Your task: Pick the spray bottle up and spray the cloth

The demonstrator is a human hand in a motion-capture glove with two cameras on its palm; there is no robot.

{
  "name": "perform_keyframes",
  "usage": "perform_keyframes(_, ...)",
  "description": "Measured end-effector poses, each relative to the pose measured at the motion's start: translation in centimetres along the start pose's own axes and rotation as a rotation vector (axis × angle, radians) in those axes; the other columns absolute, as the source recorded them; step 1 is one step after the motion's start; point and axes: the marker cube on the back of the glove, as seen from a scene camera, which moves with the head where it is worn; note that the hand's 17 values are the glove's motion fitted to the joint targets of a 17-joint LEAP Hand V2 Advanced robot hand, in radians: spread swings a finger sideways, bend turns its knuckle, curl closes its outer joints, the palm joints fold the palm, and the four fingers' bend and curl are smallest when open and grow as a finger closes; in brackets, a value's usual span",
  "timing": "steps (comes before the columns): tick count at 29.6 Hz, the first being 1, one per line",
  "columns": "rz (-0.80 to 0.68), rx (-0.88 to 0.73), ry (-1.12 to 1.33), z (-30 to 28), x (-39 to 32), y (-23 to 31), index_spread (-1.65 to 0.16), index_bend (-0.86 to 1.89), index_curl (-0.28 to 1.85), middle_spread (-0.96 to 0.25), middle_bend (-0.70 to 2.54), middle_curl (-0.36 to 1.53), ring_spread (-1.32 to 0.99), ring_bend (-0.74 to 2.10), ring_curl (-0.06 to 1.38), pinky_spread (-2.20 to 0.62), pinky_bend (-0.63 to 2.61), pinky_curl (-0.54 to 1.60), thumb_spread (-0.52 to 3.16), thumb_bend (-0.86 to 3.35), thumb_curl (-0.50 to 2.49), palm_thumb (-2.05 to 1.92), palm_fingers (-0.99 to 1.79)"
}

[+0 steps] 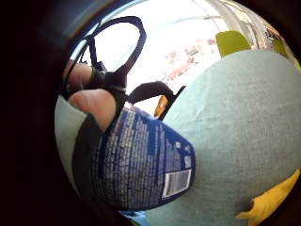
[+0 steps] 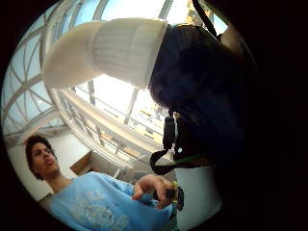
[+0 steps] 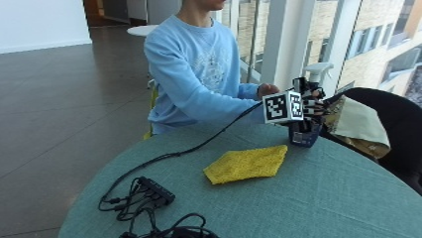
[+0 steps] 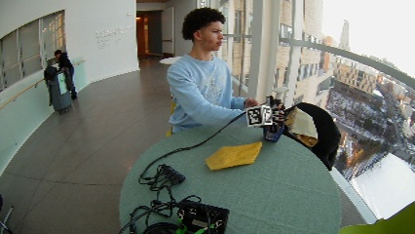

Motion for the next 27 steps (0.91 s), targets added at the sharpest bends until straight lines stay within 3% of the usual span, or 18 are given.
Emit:
perform_keyframes(8,0.032,-0.045,0.015,-0.8,0.2,0.6,-0.25,0.14,0.33,-0.09,0.22,0.46,-0.02,0.4,0.38,0.2,0.19,0.35,1.0,-0.04,0.52,0.72,1.01)
perform_keyframes(11,0.02,-0.042,0.039,-2.4,-0.4,1.2,-0.28,0.07,0.31,-0.09,0.21,0.46,-0.03,0.38,0.38,0.21,0.21,0.37,1.03,-0.05,0.49,0.67,0.86)
perform_keyframes(21,0.049,-0.163,0.418,-13.8,-2.1,6.9,-0.37,0.01,0.2,-0.08,0.21,0.45,-0.02,0.41,0.38,0.22,0.32,0.39,1.06,-0.04,0.42,0.6,0.67)
perform_keyframes(27,0.113,-0.132,0.571,-20.0,-3.9,12.9,-0.41,0.05,0.17,-0.07,0.21,0.44,0.0,0.42,0.37,0.23,0.37,0.4,1.07,-0.03,0.4,0.59,0.61)
